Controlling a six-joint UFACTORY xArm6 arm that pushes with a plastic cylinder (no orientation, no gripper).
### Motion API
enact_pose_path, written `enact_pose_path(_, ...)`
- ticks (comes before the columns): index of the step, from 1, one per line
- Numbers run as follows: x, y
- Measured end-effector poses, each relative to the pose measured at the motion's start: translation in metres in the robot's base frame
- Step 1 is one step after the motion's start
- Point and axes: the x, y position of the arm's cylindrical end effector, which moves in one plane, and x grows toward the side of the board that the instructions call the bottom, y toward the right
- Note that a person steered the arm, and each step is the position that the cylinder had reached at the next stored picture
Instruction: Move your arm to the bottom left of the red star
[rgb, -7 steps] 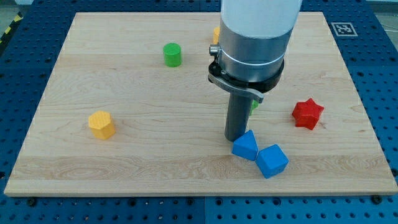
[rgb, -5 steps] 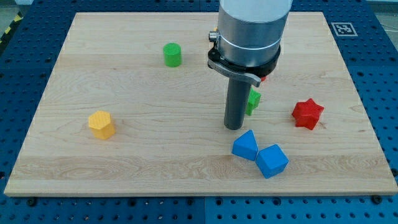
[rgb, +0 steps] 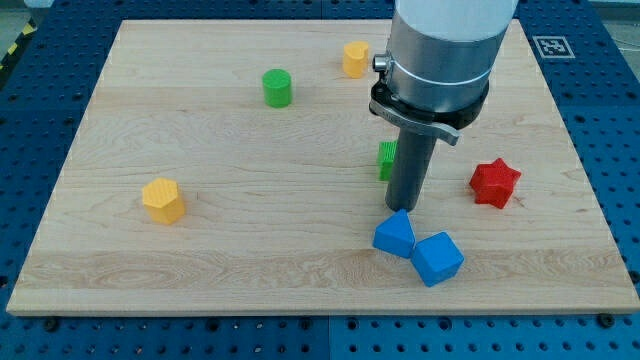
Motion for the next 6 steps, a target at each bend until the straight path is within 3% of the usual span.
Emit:
enact_pose_path(3,0.015,0.021)
enact_pose_path(6,0.024,0.080)
